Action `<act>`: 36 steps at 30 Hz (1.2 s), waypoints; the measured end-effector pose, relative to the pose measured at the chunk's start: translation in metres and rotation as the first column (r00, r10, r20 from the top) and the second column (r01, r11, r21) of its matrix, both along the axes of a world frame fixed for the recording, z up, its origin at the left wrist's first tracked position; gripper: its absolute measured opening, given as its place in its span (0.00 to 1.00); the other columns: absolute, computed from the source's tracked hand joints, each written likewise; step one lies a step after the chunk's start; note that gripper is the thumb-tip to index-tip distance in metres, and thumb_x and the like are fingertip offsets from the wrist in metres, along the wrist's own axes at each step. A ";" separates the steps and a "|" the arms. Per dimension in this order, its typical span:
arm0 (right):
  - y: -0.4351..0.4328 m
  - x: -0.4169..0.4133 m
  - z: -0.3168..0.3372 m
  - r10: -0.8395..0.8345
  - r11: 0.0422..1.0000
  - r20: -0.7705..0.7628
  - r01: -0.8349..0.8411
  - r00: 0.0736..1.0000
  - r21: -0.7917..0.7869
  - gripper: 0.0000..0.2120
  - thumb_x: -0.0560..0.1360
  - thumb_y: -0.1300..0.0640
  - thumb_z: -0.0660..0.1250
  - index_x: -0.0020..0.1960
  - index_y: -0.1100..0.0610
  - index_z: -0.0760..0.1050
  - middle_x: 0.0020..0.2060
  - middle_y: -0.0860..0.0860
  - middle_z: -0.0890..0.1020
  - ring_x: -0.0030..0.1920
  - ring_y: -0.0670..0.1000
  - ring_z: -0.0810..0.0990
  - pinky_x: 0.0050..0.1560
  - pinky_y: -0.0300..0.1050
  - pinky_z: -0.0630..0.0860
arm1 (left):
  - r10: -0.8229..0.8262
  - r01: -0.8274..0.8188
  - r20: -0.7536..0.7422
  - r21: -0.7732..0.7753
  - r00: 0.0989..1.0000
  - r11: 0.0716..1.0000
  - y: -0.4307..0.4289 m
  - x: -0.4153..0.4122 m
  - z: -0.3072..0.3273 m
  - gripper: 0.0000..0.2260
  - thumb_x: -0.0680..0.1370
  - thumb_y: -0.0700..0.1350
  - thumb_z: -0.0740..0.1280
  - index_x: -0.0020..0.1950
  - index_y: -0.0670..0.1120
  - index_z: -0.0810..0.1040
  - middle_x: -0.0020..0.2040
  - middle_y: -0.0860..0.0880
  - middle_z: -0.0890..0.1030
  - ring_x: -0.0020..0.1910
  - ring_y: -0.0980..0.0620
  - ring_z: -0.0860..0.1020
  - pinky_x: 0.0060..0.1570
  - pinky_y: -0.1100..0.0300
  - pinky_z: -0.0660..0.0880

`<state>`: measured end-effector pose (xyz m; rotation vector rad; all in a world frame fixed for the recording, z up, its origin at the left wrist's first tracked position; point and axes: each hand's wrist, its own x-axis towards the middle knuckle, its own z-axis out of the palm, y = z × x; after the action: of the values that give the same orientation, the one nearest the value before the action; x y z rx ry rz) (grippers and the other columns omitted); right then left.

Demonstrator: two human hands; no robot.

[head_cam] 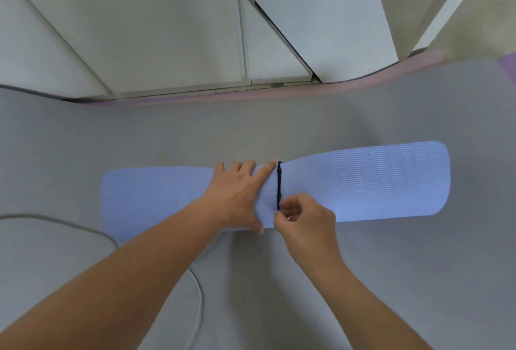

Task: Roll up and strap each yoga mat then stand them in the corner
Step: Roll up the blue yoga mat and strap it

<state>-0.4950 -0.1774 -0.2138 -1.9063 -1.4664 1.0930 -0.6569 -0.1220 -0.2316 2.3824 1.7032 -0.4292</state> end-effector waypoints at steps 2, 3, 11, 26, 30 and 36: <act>-0.005 -0.002 0.001 0.007 1.000 0.005 -0.007 1.000 0.022 0.08 0.71 0.58 0.71 0.50 0.52 0.81 0.38 0.43 0.83 0.41 0.43 0.80 0.46 0.38 0.76 | 0.003 -0.003 0.009 0.004 1.000 1.000 -0.003 0.001 0.001 0.60 0.61 0.70 0.73 0.79 0.57 0.38 0.75 0.48 0.60 0.71 0.44 0.63 0.71 0.43 0.59; -0.004 0.001 0.002 -0.005 0.998 0.014 0.004 1.000 0.058 0.06 0.72 0.58 0.71 0.48 0.51 0.81 0.38 0.43 0.82 0.41 0.42 0.80 0.45 0.41 0.76 | 0.003 -0.004 0.012 0.007 1.000 1.000 -0.006 0.001 0.001 0.60 0.61 0.70 0.73 0.79 0.56 0.37 0.75 0.47 0.59 0.72 0.44 0.62 0.71 0.42 0.58; 0.036 0.026 -0.003 0.344 0.799 0.661 -0.577 0.667 0.167 0.32 0.74 0.36 0.60 0.74 0.50 0.68 0.73 0.48 0.69 0.74 0.55 0.65 0.69 0.57 0.62 | 0.014 -0.014 -0.017 0.009 1.000 1.000 -0.016 0.007 -0.005 0.60 0.63 0.70 0.73 0.79 0.53 0.35 0.79 0.44 0.52 0.77 0.39 0.54 0.72 0.37 0.54; 0.079 0.053 -0.002 0.571 0.772 0.617 -0.610 0.541 -0.180 0.51 0.65 0.20 0.29 0.80 0.45 0.53 0.79 0.43 0.56 0.79 0.47 0.51 0.78 0.52 0.47 | 0.518 -0.491 0.135 -0.189 0.845 0.850 0.002 -0.109 0.009 0.34 0.75 0.73 0.42 0.70 0.60 0.72 0.70 0.52 0.76 0.68 0.46 0.73 0.66 0.52 0.68; 0.108 0.116 -0.018 0.329 0.931 0.747 -0.332 0.578 -0.153 0.36 0.75 0.31 0.38 0.72 0.45 0.68 0.72 0.46 0.71 0.72 0.52 0.67 0.74 0.59 0.54 | 0.645 -0.613 0.196 -0.205 0.738 0.763 0.008 -0.130 0.009 0.19 0.82 0.61 0.55 0.59 0.54 0.82 0.62 0.47 0.81 0.61 0.43 0.77 0.58 0.53 0.71; 0.105 0.113 -0.026 0.287 0.953 0.763 -0.250 0.580 -0.168 0.29 0.78 0.35 0.43 0.73 0.43 0.67 0.72 0.46 0.71 0.73 0.53 0.65 0.75 0.60 0.49 | 0.782 -0.784 -0.065 -0.102 0.619 0.612 -0.005 -0.147 0.006 0.37 0.70 0.78 0.46 0.63 0.57 0.78 0.64 0.48 0.78 0.64 0.39 0.74 0.65 0.41 0.67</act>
<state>-0.3815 -0.0724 -0.2400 -2.3944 -2.2721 0.3413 -0.8039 -0.1266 -0.2254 1.3026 2.4072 -0.3665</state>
